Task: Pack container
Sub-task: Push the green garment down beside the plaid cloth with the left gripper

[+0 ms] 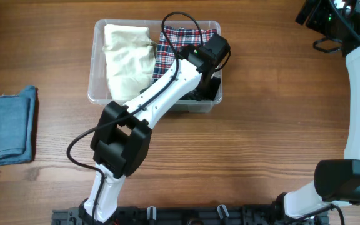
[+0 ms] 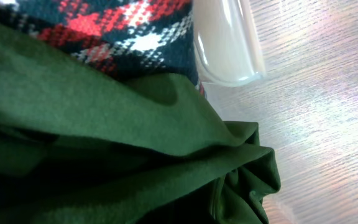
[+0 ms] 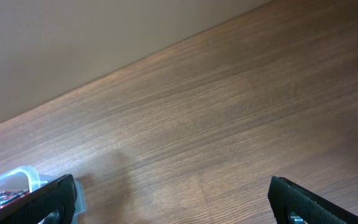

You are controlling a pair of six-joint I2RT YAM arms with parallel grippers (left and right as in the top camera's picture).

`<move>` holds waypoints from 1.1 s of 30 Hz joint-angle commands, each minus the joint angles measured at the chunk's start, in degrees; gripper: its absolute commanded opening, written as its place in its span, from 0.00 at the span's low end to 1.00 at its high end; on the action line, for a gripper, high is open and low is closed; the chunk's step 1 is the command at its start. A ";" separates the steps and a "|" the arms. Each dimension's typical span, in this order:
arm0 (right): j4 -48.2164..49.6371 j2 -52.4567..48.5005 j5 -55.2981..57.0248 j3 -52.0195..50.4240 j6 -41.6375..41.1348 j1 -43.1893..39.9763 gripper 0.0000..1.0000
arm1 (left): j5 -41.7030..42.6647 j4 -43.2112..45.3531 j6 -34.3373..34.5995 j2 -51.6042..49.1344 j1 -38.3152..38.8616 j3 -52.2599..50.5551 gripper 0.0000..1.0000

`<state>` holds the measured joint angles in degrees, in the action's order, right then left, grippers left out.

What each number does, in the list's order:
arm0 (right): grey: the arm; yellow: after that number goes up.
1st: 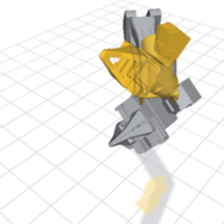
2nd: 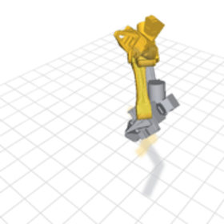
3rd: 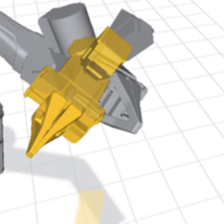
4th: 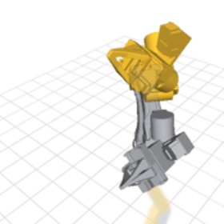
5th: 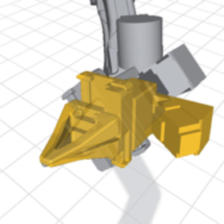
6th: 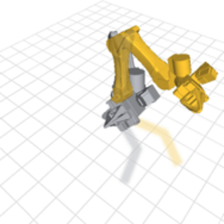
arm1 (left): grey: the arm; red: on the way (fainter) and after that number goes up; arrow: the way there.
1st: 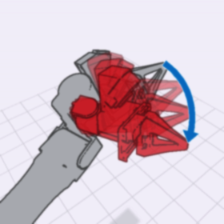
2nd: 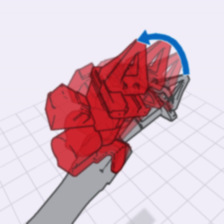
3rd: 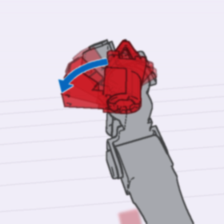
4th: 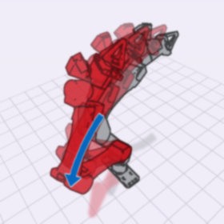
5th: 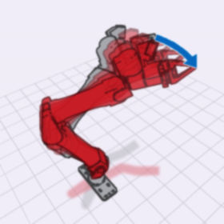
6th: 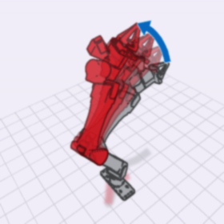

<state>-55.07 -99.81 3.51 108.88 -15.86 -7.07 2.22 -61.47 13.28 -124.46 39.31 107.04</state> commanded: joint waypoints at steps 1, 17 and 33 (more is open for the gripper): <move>0.17 -0.17 0.79 -0.24 -0.83 0.02 1.00 | -0.28 -0.22 0.94 -0.31 -1.70 0.66 0.04; 0.15 -0.17 0.79 -0.24 -0.83 0.02 1.00 | -4.85 -0.37 0.68 9.40 -2.67 6.25 0.04; 0.17 -0.17 0.79 -0.24 -0.83 0.02 0.99 | -13.18 -17.05 8.50 9.66 -13.27 6.21 0.04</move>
<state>-55.07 -99.81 3.51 108.88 -15.86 -7.07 -8.34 -76.79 17.76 -115.22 28.82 112.79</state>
